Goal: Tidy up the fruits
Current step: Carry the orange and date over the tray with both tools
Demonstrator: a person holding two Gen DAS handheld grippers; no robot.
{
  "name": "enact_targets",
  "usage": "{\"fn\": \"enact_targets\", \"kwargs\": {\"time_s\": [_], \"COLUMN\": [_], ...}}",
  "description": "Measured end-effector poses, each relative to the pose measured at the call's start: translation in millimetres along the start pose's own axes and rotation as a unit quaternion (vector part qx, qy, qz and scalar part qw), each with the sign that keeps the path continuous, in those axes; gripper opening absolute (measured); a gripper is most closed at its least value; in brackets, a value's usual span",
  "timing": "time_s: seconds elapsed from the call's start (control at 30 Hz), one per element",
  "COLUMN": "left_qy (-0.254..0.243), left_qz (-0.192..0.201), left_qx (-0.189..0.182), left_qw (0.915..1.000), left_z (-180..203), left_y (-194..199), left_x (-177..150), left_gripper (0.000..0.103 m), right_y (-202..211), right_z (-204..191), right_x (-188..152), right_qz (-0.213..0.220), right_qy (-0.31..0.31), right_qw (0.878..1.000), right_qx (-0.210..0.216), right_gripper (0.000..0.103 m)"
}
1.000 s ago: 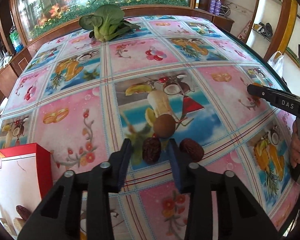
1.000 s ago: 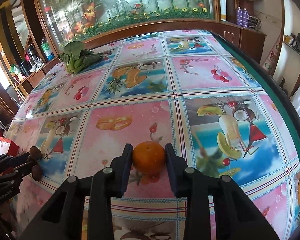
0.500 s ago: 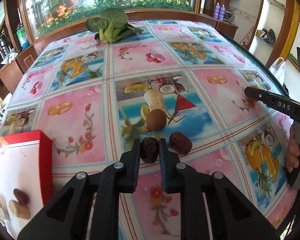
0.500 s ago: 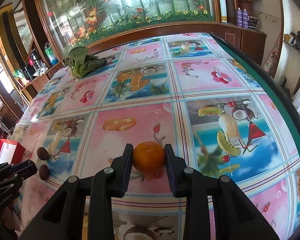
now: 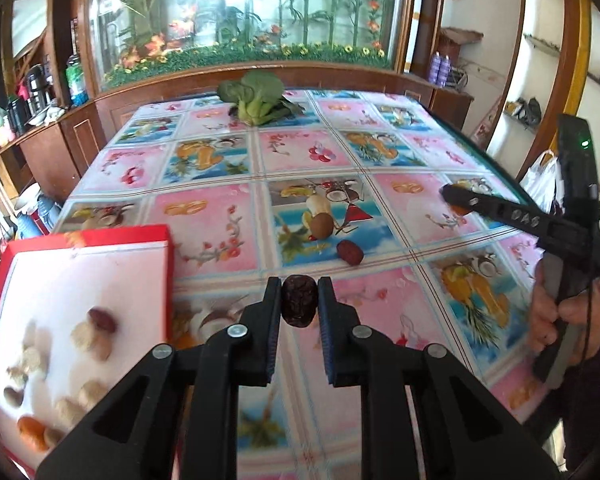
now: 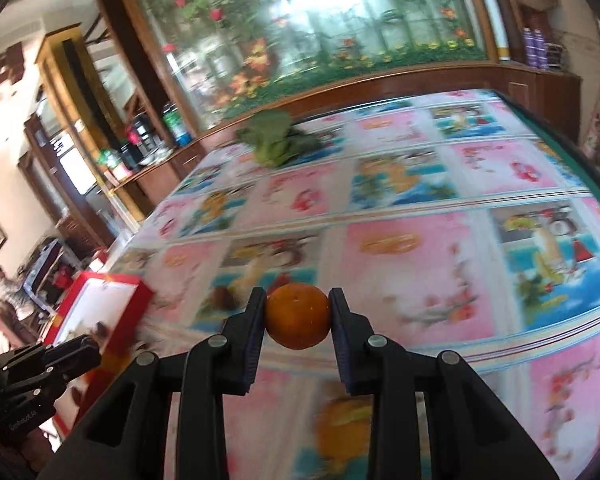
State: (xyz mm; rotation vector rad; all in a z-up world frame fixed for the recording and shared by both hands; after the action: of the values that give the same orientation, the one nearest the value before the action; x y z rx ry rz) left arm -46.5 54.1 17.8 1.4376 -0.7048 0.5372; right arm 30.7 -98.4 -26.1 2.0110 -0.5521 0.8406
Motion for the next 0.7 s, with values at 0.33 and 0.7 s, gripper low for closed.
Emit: {"fn": "enact_targets", "kwargs": {"time_s": [0.33, 0.7], "left_qy": [0.081, 0.142], "left_qz": [0.019, 0.025], "left_qx": [0.069, 0.131], "left_qw": [0.9941, 0.9808], "left_z": [-99.9, -183.3], "left_y": [43.5, 55.3], "left_x": [-31.5, -55.2], "left_gripper": [0.020, 0.020], "right_y": [-54.1, -96.3], "right_z": [-140.0, -228.8], "right_x": [-31.1, -54.0], "right_qz": [-0.068, -0.101], "right_qy": [0.090, 0.159], "right_qw": [0.989, 0.973], "right_qx": [0.098, 0.135], "right_gripper": [0.030, 0.030]}}
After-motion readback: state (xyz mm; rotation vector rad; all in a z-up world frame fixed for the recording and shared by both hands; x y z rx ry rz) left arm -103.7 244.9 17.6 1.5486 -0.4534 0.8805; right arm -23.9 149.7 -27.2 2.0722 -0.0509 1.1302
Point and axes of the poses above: each gripper's, at about its wrist camera, not at the fingertips, and y roughly against the way its jaws point, z to its right, x to its top, the point moved 8 cm from there along -y, roughly the way its jaws point, and after that the axes turned 5 degrees about x, right-handed, at the moved point
